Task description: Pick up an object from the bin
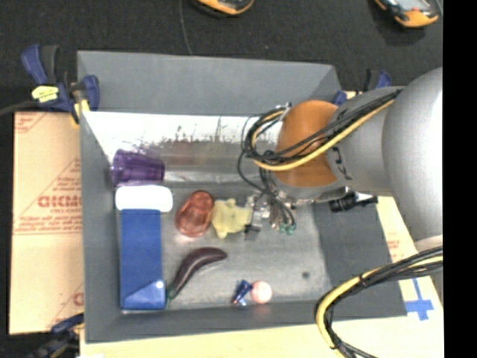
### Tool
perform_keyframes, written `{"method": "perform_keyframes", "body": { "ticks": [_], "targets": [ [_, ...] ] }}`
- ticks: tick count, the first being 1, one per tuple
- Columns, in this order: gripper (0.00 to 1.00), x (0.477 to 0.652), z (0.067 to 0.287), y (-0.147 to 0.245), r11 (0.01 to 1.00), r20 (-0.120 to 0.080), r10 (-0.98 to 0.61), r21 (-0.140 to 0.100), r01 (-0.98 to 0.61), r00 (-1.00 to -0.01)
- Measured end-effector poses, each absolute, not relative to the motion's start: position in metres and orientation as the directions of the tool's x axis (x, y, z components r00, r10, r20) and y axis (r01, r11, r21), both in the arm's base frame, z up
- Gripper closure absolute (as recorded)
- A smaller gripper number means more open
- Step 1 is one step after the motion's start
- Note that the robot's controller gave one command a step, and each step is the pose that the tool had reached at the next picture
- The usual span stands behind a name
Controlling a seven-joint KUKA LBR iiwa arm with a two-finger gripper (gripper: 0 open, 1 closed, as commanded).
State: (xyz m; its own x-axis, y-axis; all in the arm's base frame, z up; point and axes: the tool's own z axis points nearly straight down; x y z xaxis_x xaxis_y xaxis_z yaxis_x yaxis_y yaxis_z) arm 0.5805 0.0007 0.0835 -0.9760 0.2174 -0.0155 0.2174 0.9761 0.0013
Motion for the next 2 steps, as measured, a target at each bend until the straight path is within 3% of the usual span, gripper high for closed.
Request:
{"method": "perform_keyframes", "body": {
  "ticks": [1,2],
  "targets": [
    [1.0,0.582,0.098,0.001,0.976,-0.021,0.216,0.002,0.216,-0.976],
    [1.0,0.581,0.127,0.0,0.977,-0.016,0.213,0.001,0.213,-0.977]
  ]
}}
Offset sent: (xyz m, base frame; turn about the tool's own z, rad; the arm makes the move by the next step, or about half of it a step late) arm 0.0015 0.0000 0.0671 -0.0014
